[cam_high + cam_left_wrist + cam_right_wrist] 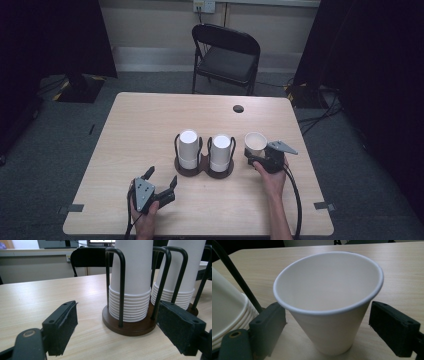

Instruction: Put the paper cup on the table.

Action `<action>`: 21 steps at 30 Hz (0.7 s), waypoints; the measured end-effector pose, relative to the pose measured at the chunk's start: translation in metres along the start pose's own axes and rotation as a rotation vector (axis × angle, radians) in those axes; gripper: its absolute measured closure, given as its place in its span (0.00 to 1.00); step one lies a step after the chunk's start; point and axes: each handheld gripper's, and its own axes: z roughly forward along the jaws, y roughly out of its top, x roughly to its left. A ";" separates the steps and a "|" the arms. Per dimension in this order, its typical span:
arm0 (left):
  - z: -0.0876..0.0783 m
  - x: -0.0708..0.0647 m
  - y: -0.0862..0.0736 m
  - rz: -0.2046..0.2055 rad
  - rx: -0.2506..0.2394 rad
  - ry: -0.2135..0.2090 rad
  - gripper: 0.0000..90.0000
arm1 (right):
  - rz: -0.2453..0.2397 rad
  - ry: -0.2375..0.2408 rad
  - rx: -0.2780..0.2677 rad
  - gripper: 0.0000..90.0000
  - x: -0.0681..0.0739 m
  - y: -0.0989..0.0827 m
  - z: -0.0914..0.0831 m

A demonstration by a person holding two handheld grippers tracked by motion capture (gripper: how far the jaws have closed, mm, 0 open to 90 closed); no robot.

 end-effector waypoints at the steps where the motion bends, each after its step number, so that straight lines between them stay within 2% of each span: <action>1: 0.000 0.000 0.000 0.001 -0.001 -0.002 0.19 | 0.003 -0.005 -0.002 0.15 0.000 0.000 -0.001; 10: 0.000 0.001 0.000 -0.006 0.002 0.010 0.20 | -0.008 -0.012 -0.015 0.15 0.010 0.002 -0.010; 18: 0.000 0.001 0.000 -0.013 0.003 0.015 0.20 | -0.030 -0.039 -0.035 0.15 0.023 0.004 -0.025; 21: 0.001 0.001 0.000 -0.015 0.006 0.012 0.20 | -0.021 -0.037 -0.044 0.15 0.025 0.003 -0.031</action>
